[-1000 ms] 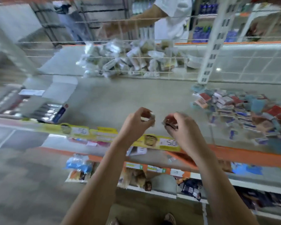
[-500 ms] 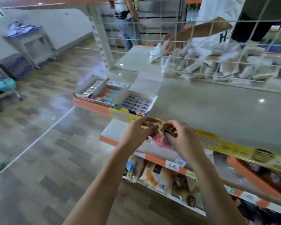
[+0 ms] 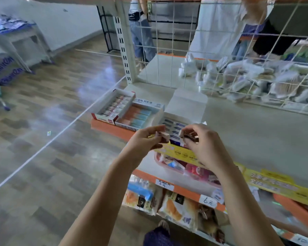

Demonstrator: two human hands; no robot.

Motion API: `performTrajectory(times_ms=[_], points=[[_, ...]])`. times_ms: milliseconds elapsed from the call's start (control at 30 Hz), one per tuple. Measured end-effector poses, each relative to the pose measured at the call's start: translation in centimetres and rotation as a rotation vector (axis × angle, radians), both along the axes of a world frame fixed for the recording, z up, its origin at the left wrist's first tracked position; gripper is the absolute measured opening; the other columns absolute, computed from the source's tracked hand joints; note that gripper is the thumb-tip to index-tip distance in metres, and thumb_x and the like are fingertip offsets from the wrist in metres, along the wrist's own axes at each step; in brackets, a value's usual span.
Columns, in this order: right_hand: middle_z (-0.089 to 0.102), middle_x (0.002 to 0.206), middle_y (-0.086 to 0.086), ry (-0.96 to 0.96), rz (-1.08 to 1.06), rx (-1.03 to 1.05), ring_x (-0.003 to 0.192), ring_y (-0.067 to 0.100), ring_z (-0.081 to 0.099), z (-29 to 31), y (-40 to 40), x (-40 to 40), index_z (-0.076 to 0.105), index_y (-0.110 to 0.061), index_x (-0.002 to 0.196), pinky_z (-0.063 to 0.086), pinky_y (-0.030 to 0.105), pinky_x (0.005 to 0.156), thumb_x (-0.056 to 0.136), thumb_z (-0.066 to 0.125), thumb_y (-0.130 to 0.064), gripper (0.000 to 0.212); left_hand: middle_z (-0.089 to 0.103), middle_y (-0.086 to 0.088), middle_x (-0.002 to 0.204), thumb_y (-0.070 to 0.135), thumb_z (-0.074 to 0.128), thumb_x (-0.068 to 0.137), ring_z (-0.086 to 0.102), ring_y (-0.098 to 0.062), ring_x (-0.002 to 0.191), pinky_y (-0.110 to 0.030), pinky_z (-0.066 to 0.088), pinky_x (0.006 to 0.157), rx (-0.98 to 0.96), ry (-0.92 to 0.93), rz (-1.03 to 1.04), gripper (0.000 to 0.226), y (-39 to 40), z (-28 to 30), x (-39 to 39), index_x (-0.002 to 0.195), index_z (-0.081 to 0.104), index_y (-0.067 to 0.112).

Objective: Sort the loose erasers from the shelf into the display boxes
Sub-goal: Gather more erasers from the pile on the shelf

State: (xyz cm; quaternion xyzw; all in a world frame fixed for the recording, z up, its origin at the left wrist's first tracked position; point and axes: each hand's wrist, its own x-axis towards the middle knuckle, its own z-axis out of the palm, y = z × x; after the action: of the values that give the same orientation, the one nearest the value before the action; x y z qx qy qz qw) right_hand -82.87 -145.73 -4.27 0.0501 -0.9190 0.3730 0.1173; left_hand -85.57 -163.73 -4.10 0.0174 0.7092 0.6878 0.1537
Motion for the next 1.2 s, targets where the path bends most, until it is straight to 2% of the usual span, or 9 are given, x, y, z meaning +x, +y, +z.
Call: performTrajectory(times_ms=[100,233,333,400,500,600,867,1000,1200], points=[[0.065,0.095,-0.004,0.002,-0.012,-0.013,0.088,0.011,0.060,0.2,-0.8,-2.6,0.067,-0.023,0.090,0.039,0.014,0.075,0.079,0.067,-0.005,0.021,0.065,-0.005,0.095,-0.008,0.057,0.085,0.064,-0.014,0.078,-0.014,0.050,0.065,-0.101,0.066,-0.054,0.039,-0.8,0.5,-2.7,0.113,0.060,0.019],[0.064,0.099,0.000,-0.023,-0.019,0.033,0.090,0.013,0.060,0.6,-1.4,-5.1,0.067,-0.018,0.100,0.040,0.014,0.076,0.082,0.066,-0.008,0.021,0.071,-0.011,0.089,-0.007,0.059,0.082,0.065,-0.019,0.075,-0.029,0.052,0.071,-0.283,0.156,-0.096,0.042,-1.0,0.5,-5.7,0.103,0.065,0.029],[0.063,0.099,-0.001,-0.027,-0.018,0.049,0.090,0.013,0.059,1.0,-1.7,-6.4,0.067,-0.017,0.102,0.045,0.020,0.080,0.082,0.066,-0.009,0.021,0.074,-0.004,0.087,-0.004,0.061,0.083,0.070,-0.020,0.080,-0.036,0.055,0.073,-0.351,0.208,-0.155,0.041,-1.1,0.4,-7.5,0.094,0.066,0.035],[0.061,0.097,-0.003,-0.026,-0.036,0.055,0.088,0.012,0.058,1.1,-1.9,-6.9,0.066,-0.018,0.100,0.045,0.021,0.080,0.082,0.067,-0.009,0.021,0.073,0.002,0.086,-0.003,0.063,0.081,0.070,-0.012,0.078,-0.031,0.056,0.075,-0.403,0.261,-0.194,0.038,-1.2,0.4,-8.5,0.097,0.067,0.032],[0.059,0.094,-0.006,-0.037,-0.064,0.051,0.086,0.010,0.057,1.2,-2.0,-7.5,0.066,-0.022,0.095,0.046,0.021,0.078,0.082,0.067,-0.009,0.019,0.069,0.012,0.080,0.000,0.064,0.080,0.063,0.003,0.064,-0.016,0.051,0.065,-0.523,0.368,-0.268,0.038,-1.5,1.0,-9.7,0.106,0.068,0.027],[0.057,0.095,-0.008,-0.096,-0.063,0.094,0.085,0.007,0.056,1.1,-2.0,-7.9,0.065,-0.021,0.098,0.042,0.011,0.073,0.083,0.065,-0.007,0.020,0.068,0.014,0.090,0.013,0.065,0.084,0.062,0.003,0.072,-0.017,0.052,0.064,-0.626,0.490,-0.335,0.032,-2.1,1.3,-10.8,0.112,0.067,0.029],[0.061,0.100,-0.007,-0.321,-0.085,0.123,0.089,0.005,0.058,0.0,-4.3,-6.8,0.064,-0.019,0.100,0.047,0.014,0.079,0.083,0.068,-0.021,0.017,0.054,0.022,0.091,0.024,0.067,0.084,0.059,0.002,0.077,-0.011,0.044,0.066,-0.592,0.567,-0.407,0.029,-3.6,1.0,-13.9,0.112,0.066,0.031],[0.060,0.103,-0.009,-0.420,-0.059,0.084,0.090,0.003,0.055,-0.2,-5.4,-6.8,0.064,-0.019,0.104,0.041,0.004,0.070,0.083,0.068,-0.021,0.021,0.054,0.020,0.094,0.023,0.066,0.084,0.058,0.003,0.080,-0.013,0.048,0.071,-0.557,0.564,-0.471,0.029,-3.8,1.0,-14.5,0.112,0.064,0.032],[0.059,0.097,-0.016,-0.484,-0.083,0.009,0.085,-0.003,0.054,-0.3,-5.4,-6.7,0.063,-0.025,0.104,0.041,0.006,0.068,0.085,0.067,-0.024,0.019,0.056,0.018,0.096,0.025,0.065,0.085,0.059,0.000,0.082,-0.023,0.053,0.078,-0.530,0.542,-0.535,0.029,-4.0,1.0,-14.9,0.112,0.064,0.033]])
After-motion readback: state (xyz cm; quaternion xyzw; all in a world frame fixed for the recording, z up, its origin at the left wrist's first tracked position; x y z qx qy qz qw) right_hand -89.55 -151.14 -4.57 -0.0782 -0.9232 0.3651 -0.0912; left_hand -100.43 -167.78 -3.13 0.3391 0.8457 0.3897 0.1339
